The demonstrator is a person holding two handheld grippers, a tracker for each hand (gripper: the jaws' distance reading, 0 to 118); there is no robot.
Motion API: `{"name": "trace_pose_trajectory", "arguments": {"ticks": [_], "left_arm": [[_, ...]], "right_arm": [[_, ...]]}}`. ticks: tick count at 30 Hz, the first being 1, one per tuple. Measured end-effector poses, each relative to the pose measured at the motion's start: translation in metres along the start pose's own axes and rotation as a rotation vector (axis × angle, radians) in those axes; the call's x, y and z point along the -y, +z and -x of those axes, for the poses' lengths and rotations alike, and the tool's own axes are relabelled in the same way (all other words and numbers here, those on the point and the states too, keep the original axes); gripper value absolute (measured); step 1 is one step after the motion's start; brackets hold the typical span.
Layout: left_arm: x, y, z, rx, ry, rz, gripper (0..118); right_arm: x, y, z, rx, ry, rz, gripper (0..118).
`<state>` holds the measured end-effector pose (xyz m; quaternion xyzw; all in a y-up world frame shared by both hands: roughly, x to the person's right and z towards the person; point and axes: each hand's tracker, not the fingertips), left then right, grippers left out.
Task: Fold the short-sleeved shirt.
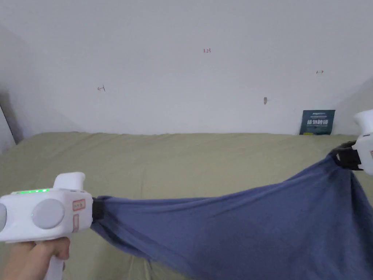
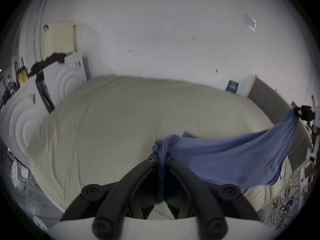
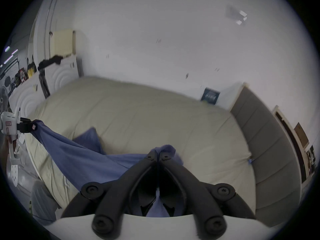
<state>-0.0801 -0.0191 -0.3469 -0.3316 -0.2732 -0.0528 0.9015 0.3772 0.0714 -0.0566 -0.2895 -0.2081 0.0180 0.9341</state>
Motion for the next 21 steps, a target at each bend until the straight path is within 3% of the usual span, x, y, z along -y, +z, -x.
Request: {"name": "trace_pose_trajectory", "arguments": {"ticks": [5,11,21], "left_arm": [[-0.083,0.031,-0.032,-0.020,-0.058,-0.122,0],[-0.167,0.067,-0.067,-0.039,-0.087,-0.240,0],[-0.225,0.107,-0.092,-0.102,-0.045,-0.375,0]], "right_arm": [[-0.039,0.073,-0.030,0.092,-0.035,-0.116,3],[-0.084,0.109,-0.062,0.180,-0.147,-0.240,3],[-0.126,0.092,-0.069,0.268,-0.240,-0.324,3]]}}
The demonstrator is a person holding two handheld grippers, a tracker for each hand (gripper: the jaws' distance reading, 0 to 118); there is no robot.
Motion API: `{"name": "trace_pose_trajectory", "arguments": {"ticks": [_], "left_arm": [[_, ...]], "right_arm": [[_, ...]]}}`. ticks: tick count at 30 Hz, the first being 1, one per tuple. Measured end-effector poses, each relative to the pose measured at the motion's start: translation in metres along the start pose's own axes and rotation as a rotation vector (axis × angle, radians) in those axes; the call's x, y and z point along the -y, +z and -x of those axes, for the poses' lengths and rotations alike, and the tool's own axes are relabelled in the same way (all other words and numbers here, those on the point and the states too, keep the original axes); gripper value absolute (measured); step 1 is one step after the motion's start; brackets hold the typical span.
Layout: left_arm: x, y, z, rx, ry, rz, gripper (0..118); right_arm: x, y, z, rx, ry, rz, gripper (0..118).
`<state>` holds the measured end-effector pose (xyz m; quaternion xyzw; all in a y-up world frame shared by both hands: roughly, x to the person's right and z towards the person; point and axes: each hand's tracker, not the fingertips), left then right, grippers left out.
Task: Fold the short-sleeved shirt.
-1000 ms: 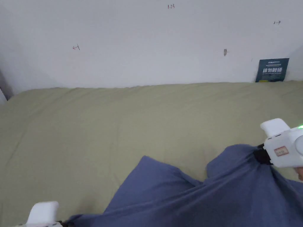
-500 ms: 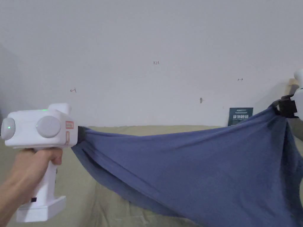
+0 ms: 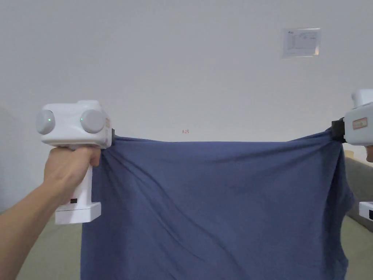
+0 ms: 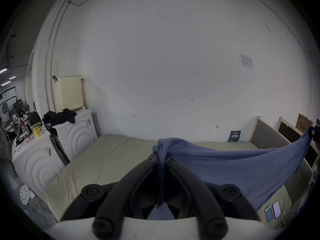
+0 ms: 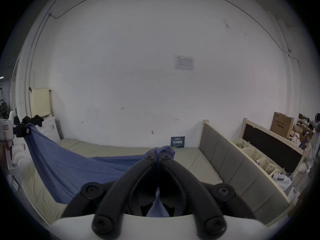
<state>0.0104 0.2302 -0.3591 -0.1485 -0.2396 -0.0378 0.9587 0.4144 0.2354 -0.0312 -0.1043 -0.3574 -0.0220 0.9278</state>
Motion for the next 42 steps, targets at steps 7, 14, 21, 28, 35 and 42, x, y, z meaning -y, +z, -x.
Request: {"name": "trace_pose_trajectory", "arguments": {"ticks": [7,14,21,28,35,42], "left_arm": [[-0.026,-0.016,-0.009,-0.037,-0.020,0.000,0],[-0.059,-0.061,-0.024,-0.062,-0.026,-0.019,0],[-0.080,-0.132,-0.033,-0.116,-0.051,-0.007,0],[-0.083,-0.199,-0.041,-0.155,-0.052,-0.018,0],[-0.064,-0.264,-0.049,-0.173,-0.034,-0.013,0],[0.033,-0.328,-0.057,-0.156,-0.071,0.143,0]], "right_arm": [[-0.023,-0.039,0.011,0.015,-0.019,0.001,3],[-0.061,-0.103,0.021,0.037,0.003,-0.003,3],[-0.099,-0.168,0.034,0.052,0.061,-0.020,3],[-0.117,-0.222,0.056,0.065,0.111,-0.042,3],[-0.103,-0.283,0.067,0.076,0.127,-0.029,3],[-0.001,-0.315,0.066,0.054,0.117,0.113,3]]}}
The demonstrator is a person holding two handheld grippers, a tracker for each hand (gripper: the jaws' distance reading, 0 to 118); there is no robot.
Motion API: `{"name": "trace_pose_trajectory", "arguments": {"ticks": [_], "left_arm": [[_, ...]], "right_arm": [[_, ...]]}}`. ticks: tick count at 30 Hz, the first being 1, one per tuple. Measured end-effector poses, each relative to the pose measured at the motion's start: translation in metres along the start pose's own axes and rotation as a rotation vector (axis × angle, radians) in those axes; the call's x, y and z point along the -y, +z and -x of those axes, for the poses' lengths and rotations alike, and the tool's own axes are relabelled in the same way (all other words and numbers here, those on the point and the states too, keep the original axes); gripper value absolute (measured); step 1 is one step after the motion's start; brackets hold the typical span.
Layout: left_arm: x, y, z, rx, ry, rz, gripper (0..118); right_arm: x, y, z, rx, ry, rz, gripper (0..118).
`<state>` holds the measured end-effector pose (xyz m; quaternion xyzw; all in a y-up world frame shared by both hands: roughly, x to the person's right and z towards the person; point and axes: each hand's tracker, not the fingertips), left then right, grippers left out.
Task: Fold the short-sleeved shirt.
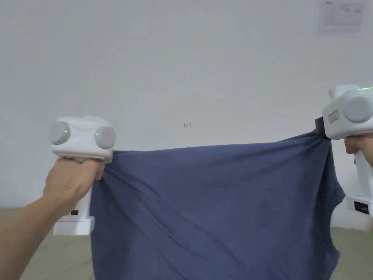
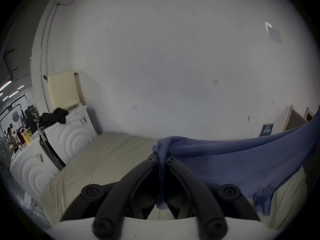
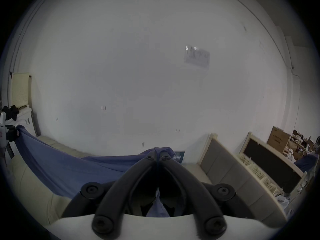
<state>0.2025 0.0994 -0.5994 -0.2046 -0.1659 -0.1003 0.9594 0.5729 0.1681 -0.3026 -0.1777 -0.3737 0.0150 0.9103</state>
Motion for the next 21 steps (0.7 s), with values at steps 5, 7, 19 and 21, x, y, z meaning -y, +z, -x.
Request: {"name": "trace_pose_trajectory", "arguments": {"ticks": [5,7,19,21], "left_arm": [[0.111,-0.020,-0.002,0.043,-0.030,0.114,0],[0.160,-0.021,0.006,0.071,-0.027,0.182,0],[0.375,0.106,0.088,0.122,-0.089,0.413,0],[0.400,0.132,0.102,0.142,-0.046,0.447,0]], "right_arm": [[0.129,0.005,0.004,-0.092,-0.001,0.138,3],[0.186,0.028,0.008,-0.135,0.013,0.166,3],[0.410,0.230,0.001,-0.216,-0.078,0.398,3],[0.439,0.253,-0.002,-0.225,-0.060,0.425,3]]}}
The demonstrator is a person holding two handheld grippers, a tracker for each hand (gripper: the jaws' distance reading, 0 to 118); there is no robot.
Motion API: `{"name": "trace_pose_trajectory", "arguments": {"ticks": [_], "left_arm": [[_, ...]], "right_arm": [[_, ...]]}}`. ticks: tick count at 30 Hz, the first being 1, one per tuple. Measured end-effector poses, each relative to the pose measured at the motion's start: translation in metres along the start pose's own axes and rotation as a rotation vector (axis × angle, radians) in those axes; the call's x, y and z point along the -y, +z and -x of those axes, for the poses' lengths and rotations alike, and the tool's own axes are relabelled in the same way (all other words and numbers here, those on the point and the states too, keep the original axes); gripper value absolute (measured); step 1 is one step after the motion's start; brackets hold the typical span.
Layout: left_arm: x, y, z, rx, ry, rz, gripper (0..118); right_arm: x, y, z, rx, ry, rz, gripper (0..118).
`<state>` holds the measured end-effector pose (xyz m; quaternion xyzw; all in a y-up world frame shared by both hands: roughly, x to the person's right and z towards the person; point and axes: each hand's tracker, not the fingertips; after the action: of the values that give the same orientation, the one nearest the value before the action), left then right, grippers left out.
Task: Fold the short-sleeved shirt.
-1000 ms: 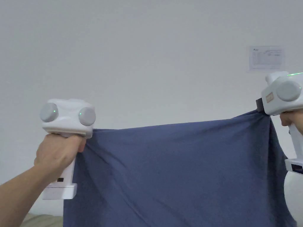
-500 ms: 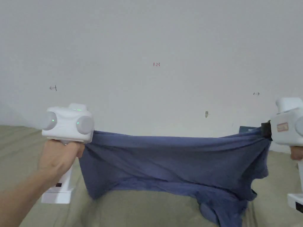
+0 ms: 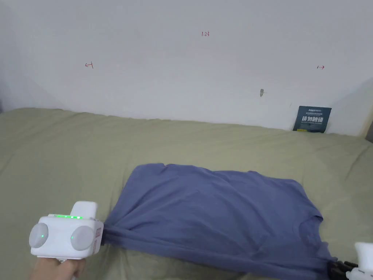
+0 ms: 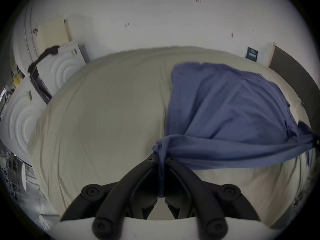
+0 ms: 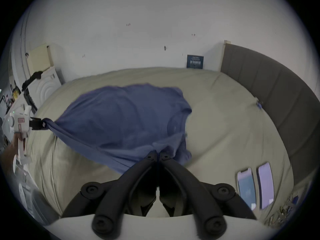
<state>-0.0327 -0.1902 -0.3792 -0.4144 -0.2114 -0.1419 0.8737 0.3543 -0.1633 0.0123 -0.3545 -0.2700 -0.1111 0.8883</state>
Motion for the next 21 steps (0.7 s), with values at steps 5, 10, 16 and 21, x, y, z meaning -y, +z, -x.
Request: {"name": "trace_pose_trajectory", "arguments": {"ticks": [5,10,16,21], "left_arm": [[0.061,0.024,0.019,0.011,-0.025,0.012,0],[0.109,0.064,0.028,0.048,-0.024,0.020,0],[0.137,0.083,0.032,0.065,-0.005,0.016,0],[0.138,0.075,0.036,0.075,0.012,0.020,0]], "right_arm": [[0.064,0.039,0.006,-0.012,-0.082,0.051,3],[0.108,0.069,-0.001,-0.010,-0.149,0.059,3],[0.127,0.063,-0.005,-0.025,-0.158,0.086,3],[0.126,0.062,-0.007,-0.027,-0.183,0.098,5]]}}
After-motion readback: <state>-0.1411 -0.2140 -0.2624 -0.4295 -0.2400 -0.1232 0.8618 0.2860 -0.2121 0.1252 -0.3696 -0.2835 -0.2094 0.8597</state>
